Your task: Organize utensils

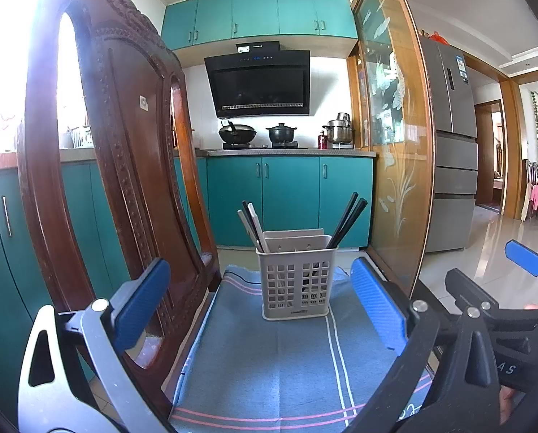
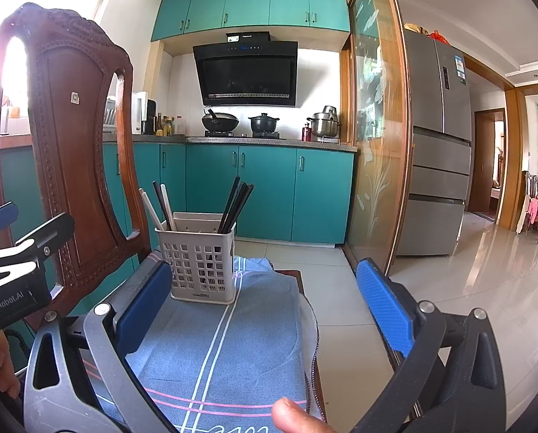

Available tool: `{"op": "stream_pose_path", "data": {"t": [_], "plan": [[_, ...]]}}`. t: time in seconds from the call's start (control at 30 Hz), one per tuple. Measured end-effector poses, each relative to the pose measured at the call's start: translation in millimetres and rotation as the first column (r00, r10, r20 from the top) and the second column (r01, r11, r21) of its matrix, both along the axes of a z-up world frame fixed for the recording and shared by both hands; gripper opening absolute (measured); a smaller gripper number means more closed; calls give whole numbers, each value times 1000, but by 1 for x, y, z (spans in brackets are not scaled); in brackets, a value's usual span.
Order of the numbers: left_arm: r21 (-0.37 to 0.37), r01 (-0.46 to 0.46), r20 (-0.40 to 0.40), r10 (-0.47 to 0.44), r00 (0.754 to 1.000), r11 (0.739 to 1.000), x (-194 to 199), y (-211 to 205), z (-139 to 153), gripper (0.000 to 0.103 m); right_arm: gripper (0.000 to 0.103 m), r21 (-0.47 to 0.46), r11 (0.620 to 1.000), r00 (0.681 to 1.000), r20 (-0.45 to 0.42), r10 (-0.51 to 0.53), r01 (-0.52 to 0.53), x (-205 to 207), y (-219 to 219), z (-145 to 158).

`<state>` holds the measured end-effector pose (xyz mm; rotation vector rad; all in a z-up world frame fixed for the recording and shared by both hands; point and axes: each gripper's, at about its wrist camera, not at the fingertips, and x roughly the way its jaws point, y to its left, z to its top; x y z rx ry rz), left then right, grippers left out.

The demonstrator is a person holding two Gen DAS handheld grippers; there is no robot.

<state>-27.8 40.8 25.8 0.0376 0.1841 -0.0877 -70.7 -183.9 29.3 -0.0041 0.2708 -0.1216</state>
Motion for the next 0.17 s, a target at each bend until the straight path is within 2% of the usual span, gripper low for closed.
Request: {"op": "stream_pose_path", "data": {"t": [0.1,0.17], "plan": [[-7,-6,-30,6,1000,1000,7,1,-4,100,100,14,1000,999,-42,-7,8,10,-4,-8],[0,-27,-85,27,996,1000,17,1,-10,100,100,24,1000,993,-118,-17,20,30,-8,-18]]}}
